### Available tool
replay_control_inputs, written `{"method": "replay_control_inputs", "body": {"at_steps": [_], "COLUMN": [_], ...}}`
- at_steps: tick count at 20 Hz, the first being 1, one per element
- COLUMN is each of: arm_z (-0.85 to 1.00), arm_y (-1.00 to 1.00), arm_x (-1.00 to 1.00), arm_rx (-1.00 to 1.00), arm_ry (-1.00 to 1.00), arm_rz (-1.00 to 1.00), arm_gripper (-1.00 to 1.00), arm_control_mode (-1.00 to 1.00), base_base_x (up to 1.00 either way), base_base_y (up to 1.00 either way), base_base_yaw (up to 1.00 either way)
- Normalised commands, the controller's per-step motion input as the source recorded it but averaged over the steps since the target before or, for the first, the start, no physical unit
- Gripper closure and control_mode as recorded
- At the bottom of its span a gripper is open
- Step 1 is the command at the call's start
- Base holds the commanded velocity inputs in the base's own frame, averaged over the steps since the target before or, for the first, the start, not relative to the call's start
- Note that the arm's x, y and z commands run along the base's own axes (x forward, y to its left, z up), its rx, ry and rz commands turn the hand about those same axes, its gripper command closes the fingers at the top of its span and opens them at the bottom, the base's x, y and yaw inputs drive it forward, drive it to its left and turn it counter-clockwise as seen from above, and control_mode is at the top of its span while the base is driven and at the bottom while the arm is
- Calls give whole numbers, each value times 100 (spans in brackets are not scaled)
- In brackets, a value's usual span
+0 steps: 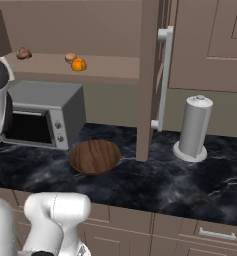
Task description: Open the cabinet. Pick the orange and tangerine from the cabinet and place them into the bowl. Then close the cabinet.
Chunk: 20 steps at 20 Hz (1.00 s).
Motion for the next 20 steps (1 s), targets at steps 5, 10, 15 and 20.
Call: {"method": "replay_control_inputs", "body": {"at_steps": [5,10,15,20], "arm_z": [0,0,0,-1], "arm_y": [0,0,0,1], "arm_x": [19,20,28,54], "arm_rx": [0,0,0,0], "arm_ry": [0,0,0,0], "arm_rz": [38,32,27,18], "arm_gripper": [-100,-100,-100,-100], "arm_control_mode": [-100,-100,-100,-100], "base_base_x": [0,0,0,0], "base_base_y": [0,0,0,0], "base_base_yaw": [0,0,0,0]}}
